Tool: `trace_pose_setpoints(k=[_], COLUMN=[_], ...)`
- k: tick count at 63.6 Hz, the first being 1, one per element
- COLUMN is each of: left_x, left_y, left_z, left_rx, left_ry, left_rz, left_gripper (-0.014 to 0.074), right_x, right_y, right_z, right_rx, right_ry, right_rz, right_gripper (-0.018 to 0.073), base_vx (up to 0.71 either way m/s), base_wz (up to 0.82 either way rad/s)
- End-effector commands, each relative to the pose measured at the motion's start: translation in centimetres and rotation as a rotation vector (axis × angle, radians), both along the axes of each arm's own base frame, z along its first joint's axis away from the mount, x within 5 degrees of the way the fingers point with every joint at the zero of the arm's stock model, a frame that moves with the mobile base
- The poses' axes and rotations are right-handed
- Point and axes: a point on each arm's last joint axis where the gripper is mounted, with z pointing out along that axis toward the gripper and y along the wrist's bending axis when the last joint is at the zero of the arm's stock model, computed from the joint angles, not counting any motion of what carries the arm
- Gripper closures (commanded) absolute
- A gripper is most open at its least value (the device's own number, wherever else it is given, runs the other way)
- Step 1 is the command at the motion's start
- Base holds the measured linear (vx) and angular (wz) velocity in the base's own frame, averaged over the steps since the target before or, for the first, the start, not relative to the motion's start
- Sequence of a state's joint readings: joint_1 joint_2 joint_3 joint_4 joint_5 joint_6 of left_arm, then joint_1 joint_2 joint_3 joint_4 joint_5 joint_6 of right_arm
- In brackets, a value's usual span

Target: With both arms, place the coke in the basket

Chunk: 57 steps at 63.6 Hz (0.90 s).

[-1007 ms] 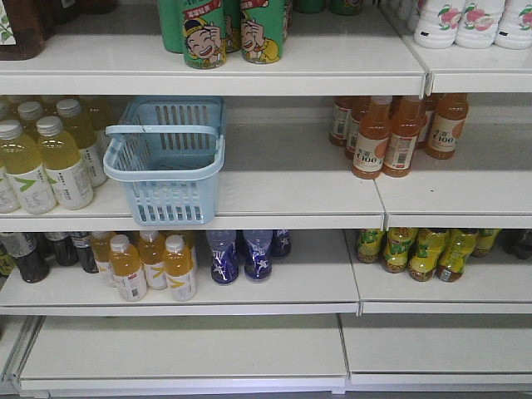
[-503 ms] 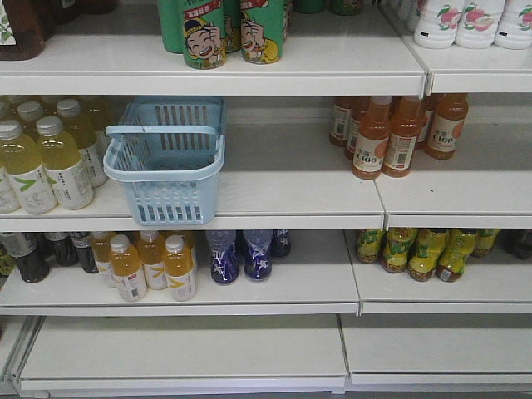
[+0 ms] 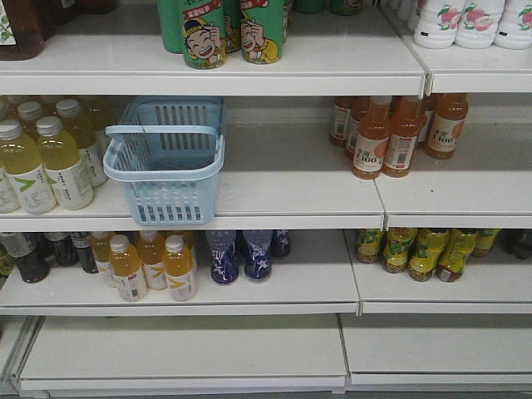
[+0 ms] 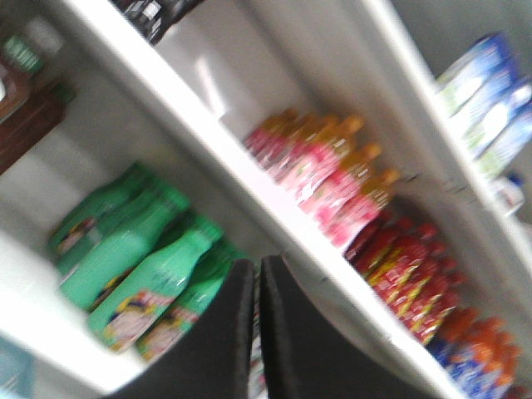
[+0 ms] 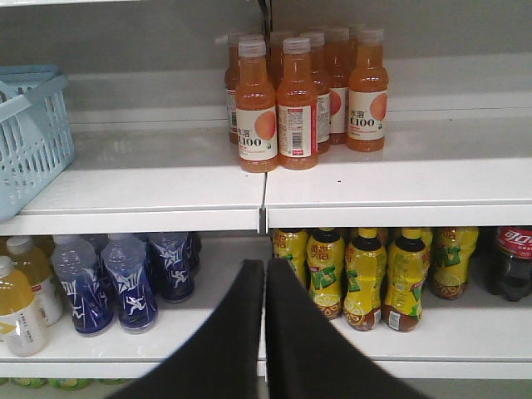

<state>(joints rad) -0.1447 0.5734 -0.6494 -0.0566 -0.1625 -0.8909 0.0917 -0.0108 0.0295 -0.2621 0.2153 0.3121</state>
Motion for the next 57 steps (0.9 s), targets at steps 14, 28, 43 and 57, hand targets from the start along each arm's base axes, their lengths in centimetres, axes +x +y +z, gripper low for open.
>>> trace_pose_setpoints(k=[14, 28, 43, 57], left_x=[8.8, 13.8, 18.7, 23.4], left_y=[-1.4, -2.8, -4.7, -5.6], left_z=[-3.4, -6.5, -11.4, -14.2], left_rx=[-0.074, -0.193, -0.396, -0.406], left_ry=[0.191, 0.176, 0.221, 0.246], left_rz=[-0.026, -0.132, -0.311, -0.330], left_gripper=[0.0451, 0.0281, 0.0197, 0.0195], right_x=[0.0, 0.0, 0.0, 0.0], right_y=[0.1, 0.1, 0.1, 0.1], right_z=[0.4, 0.4, 0.4, 0.4], right_rx=[-0.013, -0.012, -0.012, -0.012], right_ry=[-0.074, -0.074, -0.074, -0.074], right_rz=[0.017, 0.017, 0.017, 0.017], right_gripper=[0.0564, 0.0564, 0.0564, 0.0564], base_vx=[0.00, 0.00, 0.00, 0.00], base_wz=[0.00, 0.00, 0.00, 0.00])
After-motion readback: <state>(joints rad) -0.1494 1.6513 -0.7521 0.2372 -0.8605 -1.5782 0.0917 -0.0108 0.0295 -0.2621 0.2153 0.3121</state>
